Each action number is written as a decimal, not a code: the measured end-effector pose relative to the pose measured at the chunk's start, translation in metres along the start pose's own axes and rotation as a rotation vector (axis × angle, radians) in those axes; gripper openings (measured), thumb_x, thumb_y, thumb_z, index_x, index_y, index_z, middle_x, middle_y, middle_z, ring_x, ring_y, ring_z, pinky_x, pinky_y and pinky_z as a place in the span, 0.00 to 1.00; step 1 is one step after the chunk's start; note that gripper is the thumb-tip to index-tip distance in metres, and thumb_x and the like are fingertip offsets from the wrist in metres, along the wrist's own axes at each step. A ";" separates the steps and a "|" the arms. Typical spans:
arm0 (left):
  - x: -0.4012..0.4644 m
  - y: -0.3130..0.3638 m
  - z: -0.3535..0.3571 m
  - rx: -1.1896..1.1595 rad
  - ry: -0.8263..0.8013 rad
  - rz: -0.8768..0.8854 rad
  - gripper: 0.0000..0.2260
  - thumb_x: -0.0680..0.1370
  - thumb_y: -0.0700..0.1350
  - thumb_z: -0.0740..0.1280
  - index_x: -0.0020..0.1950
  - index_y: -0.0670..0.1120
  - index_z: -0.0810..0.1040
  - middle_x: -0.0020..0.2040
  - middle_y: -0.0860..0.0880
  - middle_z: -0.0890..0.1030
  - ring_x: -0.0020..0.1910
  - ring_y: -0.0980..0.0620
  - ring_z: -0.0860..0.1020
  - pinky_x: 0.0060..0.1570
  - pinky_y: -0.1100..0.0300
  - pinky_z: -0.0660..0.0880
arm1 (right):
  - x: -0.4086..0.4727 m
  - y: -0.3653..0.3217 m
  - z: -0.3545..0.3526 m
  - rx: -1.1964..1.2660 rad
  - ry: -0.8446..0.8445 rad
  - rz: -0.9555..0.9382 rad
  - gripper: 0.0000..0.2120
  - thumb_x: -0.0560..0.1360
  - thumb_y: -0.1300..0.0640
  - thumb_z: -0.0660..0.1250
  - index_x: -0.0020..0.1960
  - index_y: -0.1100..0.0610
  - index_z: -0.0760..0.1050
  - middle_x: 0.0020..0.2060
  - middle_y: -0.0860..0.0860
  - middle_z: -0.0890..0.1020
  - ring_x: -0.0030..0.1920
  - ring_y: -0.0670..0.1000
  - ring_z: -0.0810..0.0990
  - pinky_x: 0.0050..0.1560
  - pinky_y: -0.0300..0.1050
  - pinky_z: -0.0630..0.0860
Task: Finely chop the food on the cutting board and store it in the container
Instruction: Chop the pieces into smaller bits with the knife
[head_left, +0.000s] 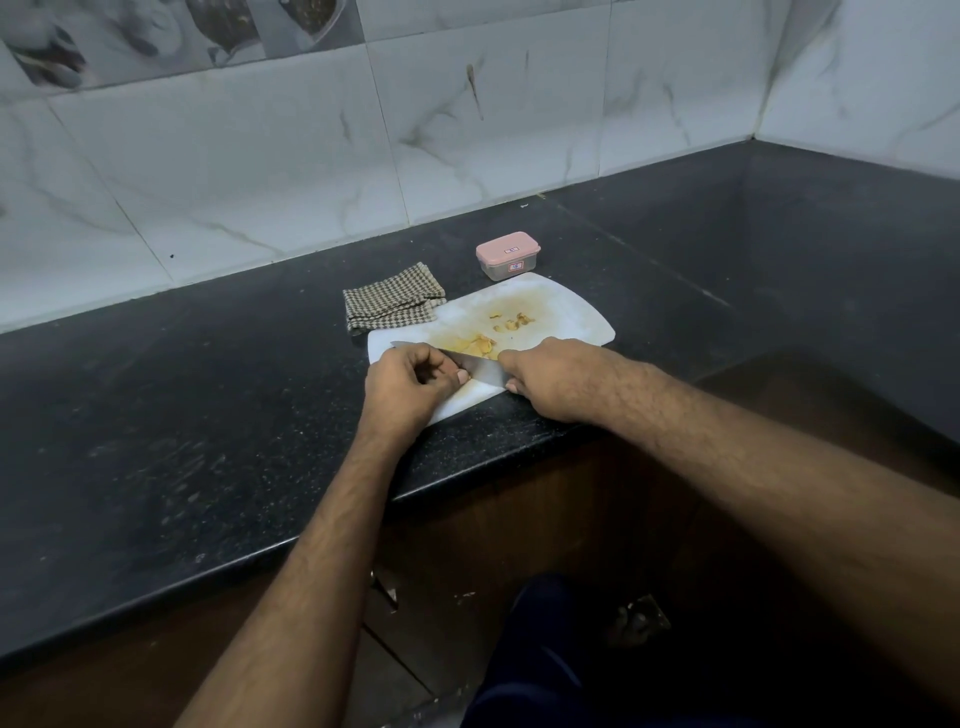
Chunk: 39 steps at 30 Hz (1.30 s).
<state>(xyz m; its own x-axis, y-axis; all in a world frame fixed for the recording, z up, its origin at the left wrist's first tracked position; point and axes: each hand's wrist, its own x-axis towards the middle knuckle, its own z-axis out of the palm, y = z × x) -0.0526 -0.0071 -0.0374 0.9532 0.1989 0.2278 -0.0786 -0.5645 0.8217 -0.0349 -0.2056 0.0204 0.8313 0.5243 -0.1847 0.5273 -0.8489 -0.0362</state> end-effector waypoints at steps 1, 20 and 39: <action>0.000 0.000 0.000 -0.016 -0.001 -0.009 0.05 0.72 0.44 0.81 0.40 0.49 0.86 0.38 0.53 0.86 0.38 0.61 0.80 0.42 0.68 0.78 | 0.000 0.001 0.000 0.016 -0.004 0.005 0.09 0.85 0.49 0.54 0.61 0.51 0.68 0.41 0.50 0.72 0.43 0.50 0.74 0.43 0.48 0.70; 0.002 -0.002 0.000 -0.088 -0.003 -0.048 0.06 0.70 0.43 0.82 0.40 0.47 0.86 0.38 0.49 0.86 0.38 0.57 0.80 0.43 0.60 0.79 | 0.000 0.012 0.006 0.150 -0.004 -0.021 0.06 0.85 0.48 0.55 0.55 0.50 0.64 0.38 0.47 0.71 0.38 0.45 0.70 0.33 0.42 0.63; 0.003 0.000 0.000 -0.111 0.008 -0.083 0.07 0.68 0.44 0.83 0.41 0.46 0.87 0.38 0.52 0.87 0.40 0.56 0.83 0.44 0.60 0.79 | -0.004 0.015 0.002 0.179 -0.016 -0.057 0.07 0.86 0.49 0.54 0.52 0.50 0.63 0.38 0.47 0.71 0.39 0.47 0.71 0.34 0.43 0.63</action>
<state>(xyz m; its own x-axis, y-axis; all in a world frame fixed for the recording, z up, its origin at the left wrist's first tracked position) -0.0496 -0.0059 -0.0366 0.9556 0.2472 0.1606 -0.0323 -0.4538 0.8905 -0.0306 -0.2211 0.0187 0.7972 0.5719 -0.1931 0.5326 -0.8170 -0.2211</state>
